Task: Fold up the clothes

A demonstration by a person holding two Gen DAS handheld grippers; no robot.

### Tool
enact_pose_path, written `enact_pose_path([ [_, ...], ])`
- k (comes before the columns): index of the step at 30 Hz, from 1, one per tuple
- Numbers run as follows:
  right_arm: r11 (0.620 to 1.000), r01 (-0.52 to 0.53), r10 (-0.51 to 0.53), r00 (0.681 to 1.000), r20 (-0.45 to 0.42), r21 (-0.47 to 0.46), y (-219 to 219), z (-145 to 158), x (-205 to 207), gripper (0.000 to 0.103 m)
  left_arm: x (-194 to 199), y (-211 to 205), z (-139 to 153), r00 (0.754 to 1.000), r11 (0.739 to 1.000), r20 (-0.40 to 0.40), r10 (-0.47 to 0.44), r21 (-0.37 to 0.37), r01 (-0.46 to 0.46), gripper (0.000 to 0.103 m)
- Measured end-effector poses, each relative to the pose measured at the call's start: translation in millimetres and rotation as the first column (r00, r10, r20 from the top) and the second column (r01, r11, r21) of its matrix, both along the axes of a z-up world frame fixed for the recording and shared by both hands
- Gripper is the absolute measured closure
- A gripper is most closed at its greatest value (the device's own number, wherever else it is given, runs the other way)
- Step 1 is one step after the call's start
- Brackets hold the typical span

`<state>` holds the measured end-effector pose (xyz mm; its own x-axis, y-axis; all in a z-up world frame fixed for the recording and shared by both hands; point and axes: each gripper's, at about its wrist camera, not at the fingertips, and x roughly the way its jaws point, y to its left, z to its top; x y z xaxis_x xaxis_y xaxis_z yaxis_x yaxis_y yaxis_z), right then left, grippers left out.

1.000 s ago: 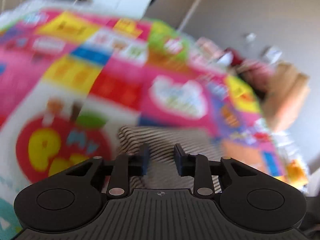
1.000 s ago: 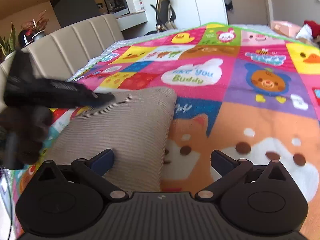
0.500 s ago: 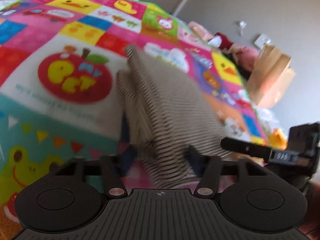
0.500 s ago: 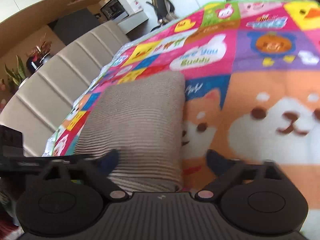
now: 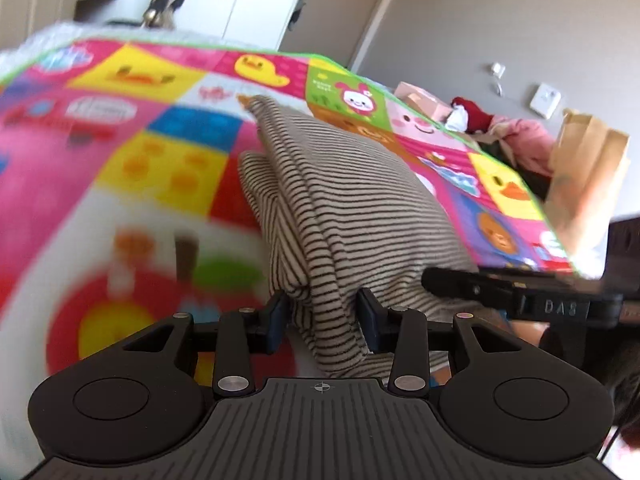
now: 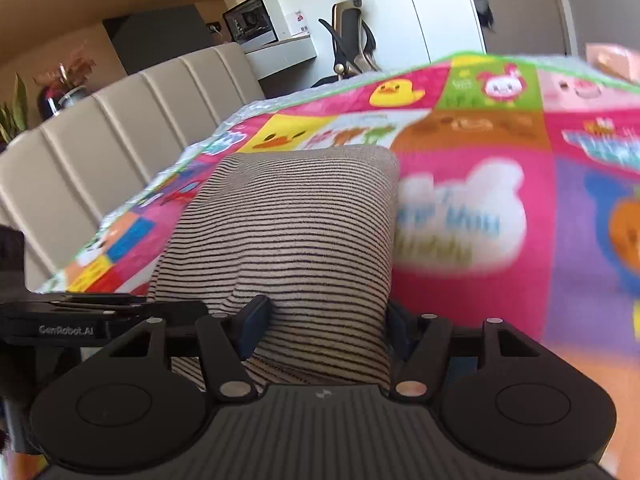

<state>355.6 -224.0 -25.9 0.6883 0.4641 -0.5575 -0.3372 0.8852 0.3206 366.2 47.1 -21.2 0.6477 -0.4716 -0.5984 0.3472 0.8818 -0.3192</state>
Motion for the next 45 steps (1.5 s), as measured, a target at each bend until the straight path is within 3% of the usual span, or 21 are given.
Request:
enact_pose_path([
  [5,0.999,0.009,-0.009,1.0,0.0,-0.033,2.3,2.5,26.2,0.028,24.5,8.4,5.8,0.999,0.999,-0.029,0.028,-0.03,-0.029,0.059],
  [9,0.991,-0.011,0.023,0.996,0.086,-0.135,-0.2,20.3,6.4,0.026,6.3,10.9,53.4,0.992,0.999,0.124,-0.016,-0.037,0.021,0.063],
  [13,0.968,-0.074,0.126,0.969,0.212,-0.24,18.9,38.3,-7.1,0.026,49.3,-9.8,89.7,0.976,0.989,0.19,-0.109,-0.074,0.125,0.055],
  [16,0.924,-0.189,0.268,0.94,0.211,-0.332,48.8,40.1,-11.2,0.023,100.9,-30.2,78.8,0.984,0.995,0.147,-0.1,-0.005,0.102,0.053],
  [19,0.831,-0.259,0.366,0.921,0.133,-0.492,73.9,14.4,-12.3,0.018,137.9,-31.9,38.6,1.0,0.998,-0.022,-0.015,0.064,0.017,0.058],
  [20,0.815,-0.255,0.378,0.915,0.143,-0.52,76.3,5.4,-15.4,0.013,135.1,-30.8,34.5,1.0,0.998,-0.019,-0.004,0.057,0.005,0.058],
  [22,0.81,-0.236,0.38,0.909,0.174,-0.538,77.0,-5.3,-22.4,0.009,125.5,-28.2,31.1,1.0,0.999,0.007,0.015,0.03,-0.016,0.058],
  [24,0.849,-0.21,0.337,0.922,0.192,-0.484,71.2,-2.4,-27.8,0.008,111.6,-23.0,32.0,0.998,0.998,0.033,0.054,-0.015,-0.053,0.058],
  [27,0.932,-0.168,0.24,0.951,0.197,-0.322,44.0,13.3,-44.6,0.0,59.4,-7.7,42.7,0.986,0.985,0.068,0.152,-0.092,-0.145,0.036],
  [28,0.945,-0.14,0.206,0.957,0.206,-0.296,34.5,17.6,-54.0,0.0,38.1,-5.0,45.1,0.979,0.981,0.086,0.184,-0.083,-0.177,0.021],
  [29,0.952,-0.105,0.17,0.962,0.213,-0.288,25.3,20.3,-64.7,0.0,14.2,-3.3,46.0,0.972,0.977,0.103,0.211,-0.057,-0.206,0.013],
  [32,0.957,0.006,0.061,0.973,0.222,-0.289,-1.0,24.1,-98.0,0.0,-52.3,-6.3,45.1,0.962,0.967,0.115,0.248,0.034,-0.254,0.003],
  [35,0.966,0.067,-0.023,0.985,0.173,-0.249,-25.7,19.7,-120.0,0.0,-96.5,-16.0,29.6,0.963,0.959,0.012,0.269,0.089,-0.269,0.001],
  [37,0.978,0.067,-0.044,0.992,0.12,-0.198,-39.6,16.1,-133.1,0.0,-118.4,-20.4,19.8,0.965,0.97,-0.106,0.238,0.066,-0.232,0.001],
  [39,0.986,0.058,-0.044,0.995,0.089,-0.157,-46.2,16.3,-148.1,0.0,-144.1,-24.1,17.7,0.963,0.976,-0.159,0.216,0.05,-0.21,0.0],
  [45,0.979,0.065,-0.048,0.995,0.092,-0.195,-38.6,19.2,-177.2,0.0,-201.4,-25.7,29.2,0.943,0.953,-0.166,0.29,0.142,-0.268,0.0],
])
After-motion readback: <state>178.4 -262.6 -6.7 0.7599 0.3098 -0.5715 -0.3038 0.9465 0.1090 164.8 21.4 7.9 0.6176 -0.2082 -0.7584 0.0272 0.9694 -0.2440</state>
